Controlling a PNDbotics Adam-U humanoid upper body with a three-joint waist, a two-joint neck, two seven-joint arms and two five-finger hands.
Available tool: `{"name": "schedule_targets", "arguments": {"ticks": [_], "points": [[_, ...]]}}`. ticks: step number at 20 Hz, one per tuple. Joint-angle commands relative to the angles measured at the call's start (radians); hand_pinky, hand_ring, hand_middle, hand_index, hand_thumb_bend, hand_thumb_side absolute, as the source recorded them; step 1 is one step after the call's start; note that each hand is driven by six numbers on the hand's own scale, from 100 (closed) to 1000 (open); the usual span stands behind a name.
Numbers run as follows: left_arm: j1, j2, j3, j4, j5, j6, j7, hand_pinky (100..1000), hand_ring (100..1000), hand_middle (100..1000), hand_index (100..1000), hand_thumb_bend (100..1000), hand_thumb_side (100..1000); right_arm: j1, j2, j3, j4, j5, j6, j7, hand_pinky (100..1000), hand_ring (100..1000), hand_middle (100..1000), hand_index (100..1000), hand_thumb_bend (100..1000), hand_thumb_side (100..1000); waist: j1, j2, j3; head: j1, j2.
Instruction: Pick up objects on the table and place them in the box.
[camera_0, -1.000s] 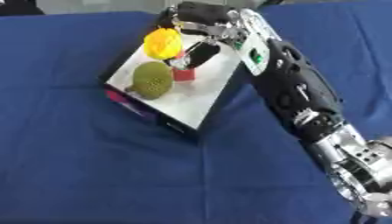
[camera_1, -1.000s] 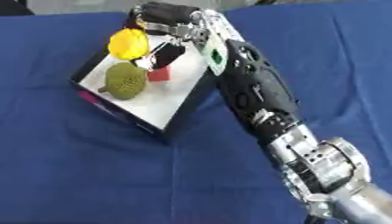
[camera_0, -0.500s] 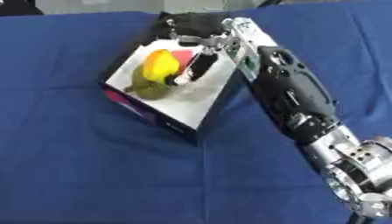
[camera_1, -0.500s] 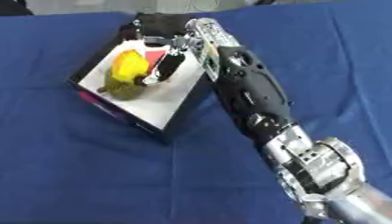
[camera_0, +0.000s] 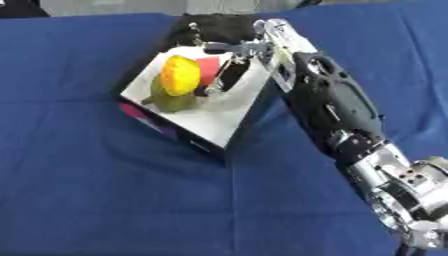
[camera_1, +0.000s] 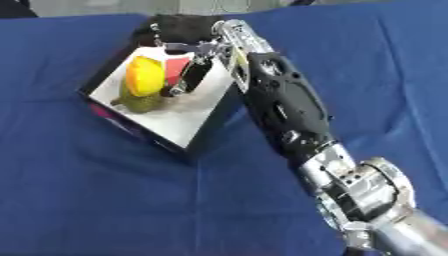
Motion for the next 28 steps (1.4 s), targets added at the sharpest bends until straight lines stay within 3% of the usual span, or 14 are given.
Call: {"name": "schedule_targets", "arguments": {"ticks": [1,7,10,11,12,13,14,16,20,28], "points": [[-0.003,0.019,0.004,-0.014,0.002,-0.001,-0.003,610,684,682,721,100,613,-0.034,-0.007,-0.019,-0.048,-0.063,0.048,-0.003,1000,887,830,903,251,675,-0.006,-0.035,0.000,0.001,-0.001],[-0.001,0.019,0.002,-0.012,0.002,-0.001,-0.010,610,682,678,719,100,613,-0.040,-0.010,-0.015,-0.063,-0.136,0.129,-0.002,1000,875,821,907,213,636,-0.006,-0.034,0.001,-0.003,-0.001],[-0.001,0.020,0.002,-0.011,0.001,-0.002,-0.010,610,682,678,718,100,612,-0.055,-0.019,-0.029,-0.081,-0.199,0.170,-0.006,1000,865,808,913,235,482,-0.006,-0.034,0.001,-0.001,-0.001],[-0.001,0.021,0.002,-0.011,0.002,-0.003,-0.010,610,682,678,718,100,612,-0.064,-0.026,-0.035,-0.092,-0.232,0.191,-0.009,1000,865,809,915,235,471,-0.006,-0.034,0.001,0.000,-0.001],[0.000,0.022,0.002,-0.011,0.002,-0.003,-0.010,610,682,678,718,100,612,-0.076,-0.036,-0.043,-0.105,-0.276,0.215,-0.011,1000,861,804,919,237,324,-0.006,-0.035,-0.001,0.003,-0.001],[0.000,0.024,0.003,-0.011,0.002,-0.004,-0.009,610,682,678,718,100,612,-0.088,-0.048,-0.049,-0.119,-0.333,0.241,-0.010,1000,861,803,920,232,305,-0.007,-0.036,-0.002,0.006,-0.001],[0.001,0.025,0.003,-0.011,0.002,-0.005,-0.008,610,682,678,718,100,611,-0.103,-0.065,-0.056,-0.137,-0.400,0.268,-0.008,1000,855,795,922,191,100,-0.007,-0.038,-0.004,0.009,-0.001],[0.005,0.029,0.005,-0.010,0.000,-0.006,-0.005,610,682,678,718,100,611,-0.131,-0.114,-0.064,-0.181,-0.565,0.329,0.005,1000,846,783,904,100,100,-0.010,-0.041,-0.010,0.016,-0.001],[0.009,0.034,0.010,-0.010,-0.003,-0.007,0.000,611,682,679,718,100,611,-0.156,-0.229,-0.070,-0.276,-0.851,0.442,0.049,1000,848,788,903,100,100,-0.014,-0.046,-0.025,0.036,-0.001],[0.013,0.043,0.022,-0.011,-0.006,-0.017,0.019,612,682,681,720,100,610,-0.087,-0.465,-0.101,-0.436,-1.221,0.603,0.081,1000,801,751,887,100,107,-0.013,-0.046,-0.043,0.093,-0.001]]}}
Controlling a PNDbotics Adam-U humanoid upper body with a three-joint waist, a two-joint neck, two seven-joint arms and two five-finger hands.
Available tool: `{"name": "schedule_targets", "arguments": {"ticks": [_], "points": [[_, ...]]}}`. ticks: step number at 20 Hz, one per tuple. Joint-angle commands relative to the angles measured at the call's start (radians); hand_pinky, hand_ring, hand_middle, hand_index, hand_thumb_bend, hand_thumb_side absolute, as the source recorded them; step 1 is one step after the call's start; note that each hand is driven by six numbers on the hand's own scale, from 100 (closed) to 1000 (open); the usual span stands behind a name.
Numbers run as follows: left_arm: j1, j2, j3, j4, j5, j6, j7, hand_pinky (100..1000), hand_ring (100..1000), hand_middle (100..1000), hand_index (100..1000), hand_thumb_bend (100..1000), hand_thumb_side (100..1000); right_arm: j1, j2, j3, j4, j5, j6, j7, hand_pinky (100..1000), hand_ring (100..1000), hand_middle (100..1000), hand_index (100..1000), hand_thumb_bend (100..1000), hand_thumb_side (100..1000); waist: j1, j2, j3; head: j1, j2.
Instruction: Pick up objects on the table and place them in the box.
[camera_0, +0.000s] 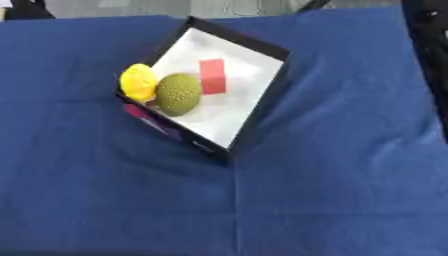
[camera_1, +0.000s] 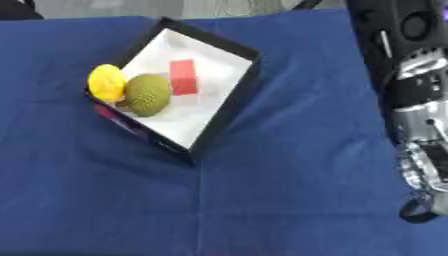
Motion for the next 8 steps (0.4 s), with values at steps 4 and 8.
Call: {"name": "schedule_targets", "arguments": {"ticks": [4,8], "points": [[-0.006,0.033,0.026,-0.016,-0.003,-0.004,0.023,613,683,683,721,100,612,0.112,-0.192,-0.077,-0.170,-0.197,0.095,-0.063,1000,779,724,863,100,100,-0.010,-0.033,-0.006,0.043,-0.001],[-0.018,0.027,0.035,-0.018,-0.001,0.002,0.040,614,683,685,722,100,614,0.264,-0.252,-0.147,-0.312,-0.246,0.146,-0.158,1000,781,726,865,100,100,-0.009,-0.028,-0.008,0.055,-0.001]]}}
